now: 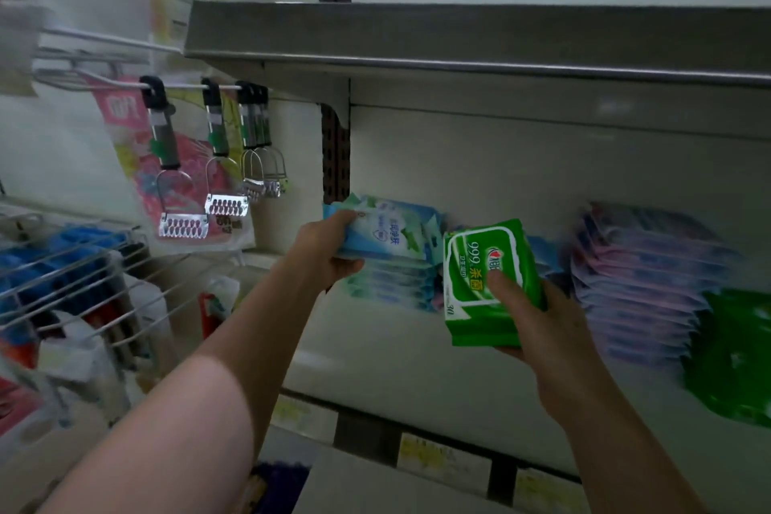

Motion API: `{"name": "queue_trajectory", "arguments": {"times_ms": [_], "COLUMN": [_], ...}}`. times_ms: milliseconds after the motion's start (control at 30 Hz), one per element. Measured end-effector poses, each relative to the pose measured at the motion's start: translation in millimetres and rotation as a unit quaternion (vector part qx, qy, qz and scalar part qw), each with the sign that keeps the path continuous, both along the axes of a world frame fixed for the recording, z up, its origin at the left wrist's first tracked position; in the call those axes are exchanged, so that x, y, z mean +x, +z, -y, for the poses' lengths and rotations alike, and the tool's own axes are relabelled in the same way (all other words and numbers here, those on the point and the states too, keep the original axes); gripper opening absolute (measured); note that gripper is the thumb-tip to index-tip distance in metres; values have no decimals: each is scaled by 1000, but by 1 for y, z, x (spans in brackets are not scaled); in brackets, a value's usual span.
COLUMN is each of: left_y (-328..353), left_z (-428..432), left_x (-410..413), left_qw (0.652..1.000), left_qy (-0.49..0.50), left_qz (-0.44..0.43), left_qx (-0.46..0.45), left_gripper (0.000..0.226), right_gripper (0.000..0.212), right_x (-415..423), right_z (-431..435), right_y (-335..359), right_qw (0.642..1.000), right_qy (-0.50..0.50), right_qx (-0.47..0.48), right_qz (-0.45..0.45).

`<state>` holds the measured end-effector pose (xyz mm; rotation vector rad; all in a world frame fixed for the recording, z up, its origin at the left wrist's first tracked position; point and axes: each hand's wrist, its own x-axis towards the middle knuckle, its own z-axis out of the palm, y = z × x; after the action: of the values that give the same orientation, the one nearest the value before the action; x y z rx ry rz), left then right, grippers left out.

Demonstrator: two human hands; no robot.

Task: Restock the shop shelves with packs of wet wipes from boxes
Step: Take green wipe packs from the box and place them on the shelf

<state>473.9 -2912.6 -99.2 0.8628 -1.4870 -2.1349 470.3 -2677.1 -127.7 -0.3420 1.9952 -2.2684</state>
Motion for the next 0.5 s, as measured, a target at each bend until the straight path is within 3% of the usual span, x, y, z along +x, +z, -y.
{"name": "queue_trajectory", "arguments": {"times_ms": [300,500], "left_y": [33,14], "left_z": [23,23], "left_x": [-49,-46], "left_qw": [994,991], "left_qy": [-85,-29], "left_qz": [-27,-65], "left_qx": [64,117], "left_gripper": [16,13], "right_gripper": [12,11], "right_x": [-18,-27], "right_z": [28,46], "right_y": [-1,-2], "right_qw": [1000,999], "right_qy": [-29,-31], "right_qx": [-8,-16], "right_qz": [5,10]}}
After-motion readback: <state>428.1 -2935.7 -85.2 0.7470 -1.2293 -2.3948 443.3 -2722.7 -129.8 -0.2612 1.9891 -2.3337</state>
